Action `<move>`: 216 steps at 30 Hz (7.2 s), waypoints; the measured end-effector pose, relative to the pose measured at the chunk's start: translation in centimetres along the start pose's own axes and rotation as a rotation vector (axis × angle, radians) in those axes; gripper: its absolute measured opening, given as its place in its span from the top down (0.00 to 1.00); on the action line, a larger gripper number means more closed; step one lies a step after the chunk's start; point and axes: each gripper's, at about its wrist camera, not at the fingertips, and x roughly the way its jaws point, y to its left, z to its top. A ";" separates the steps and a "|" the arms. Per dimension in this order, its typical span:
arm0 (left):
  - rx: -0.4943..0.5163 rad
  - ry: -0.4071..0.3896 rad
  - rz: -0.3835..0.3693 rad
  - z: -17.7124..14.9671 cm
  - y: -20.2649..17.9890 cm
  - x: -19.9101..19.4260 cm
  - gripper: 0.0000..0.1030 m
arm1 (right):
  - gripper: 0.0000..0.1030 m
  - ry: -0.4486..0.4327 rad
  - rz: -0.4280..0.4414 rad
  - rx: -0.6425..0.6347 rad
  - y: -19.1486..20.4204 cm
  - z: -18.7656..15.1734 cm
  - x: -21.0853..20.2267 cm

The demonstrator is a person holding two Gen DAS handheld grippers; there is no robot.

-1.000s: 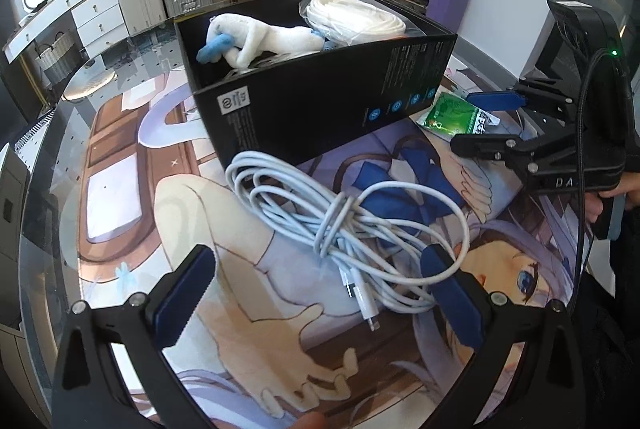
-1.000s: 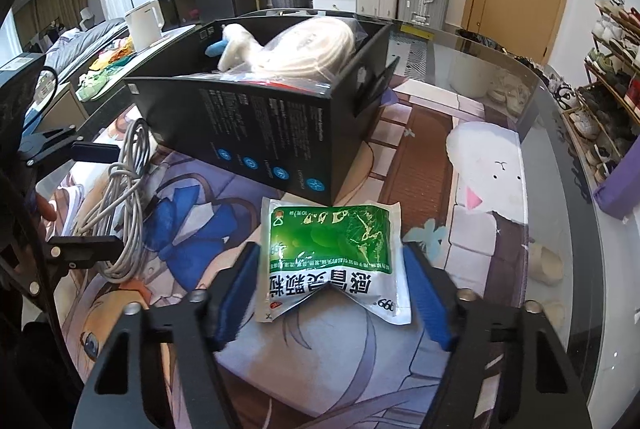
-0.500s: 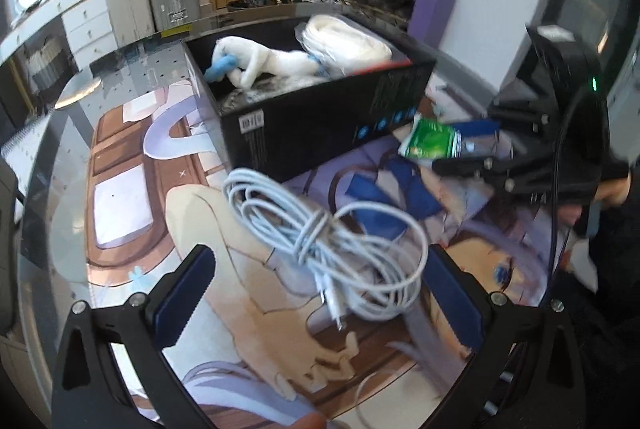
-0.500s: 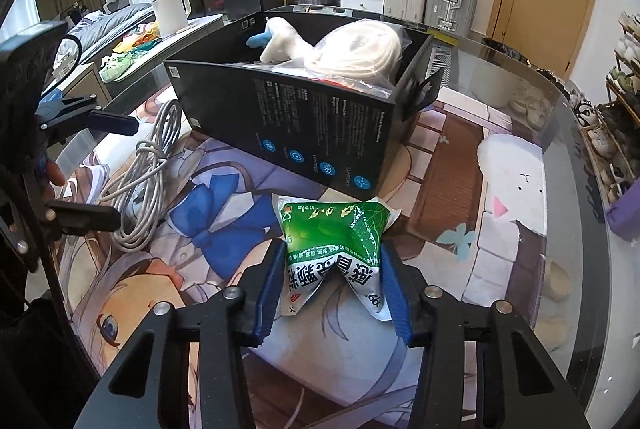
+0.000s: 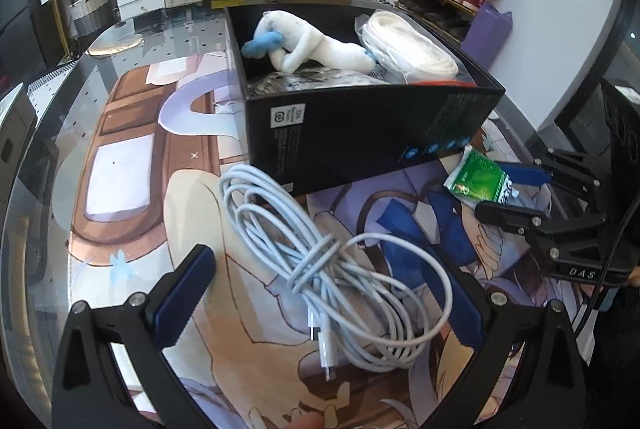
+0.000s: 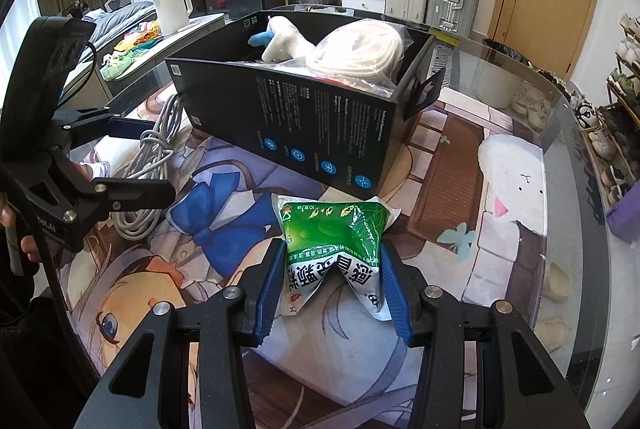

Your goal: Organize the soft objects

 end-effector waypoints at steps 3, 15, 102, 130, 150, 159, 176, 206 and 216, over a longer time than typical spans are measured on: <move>0.009 0.001 0.016 -0.1 -0.2 0.1 0.03 | 0.55 0.001 -0.001 -0.002 0.0 0.0 0.0; 0.078 -0.017 0.008 0.1 0.1 -0.9 0.55 | 0.55 0.014 0.022 -0.054 0.9 -0.5 -0.3; 0.100 -0.309 0.058 9.2 -2.3 -2.8 0.67 | 0.55 -0.323 -0.021 0.021 -0.8 8.8 -5.1; 0.187 -0.261 0.069 9.9 -3.8 0.3 0.67 | 0.55 -0.226 -0.042 -0.025 -1.8 10.0 0.7; 0.272 -0.242 0.068 8.3 -3.9 -1.2 0.66 | 0.55 -0.186 -0.036 0.030 0.4 8.9 -0.6; 0.264 -0.237 0.078 7.9 -4.1 -1.3 0.65 | 0.48 -0.198 -0.023 0.025 1.0 8.3 -0.8; 0.246 -0.291 0.041 6.9 -4.5 -4.2 0.32 | 0.04 -0.358 -0.098 0.022 0.2 6.1 -4.9; 0.075 -0.442 0.146 1.9 -2.6 -5.7 0.00 | 0.01 -0.526 -0.047 0.065 0.7 1.4 -8.2; 0.041 -0.480 0.163 1.5 -1.9 -5.3 0.00 | 0.01 -0.539 -0.038 0.074 0.5 1.3 -7.9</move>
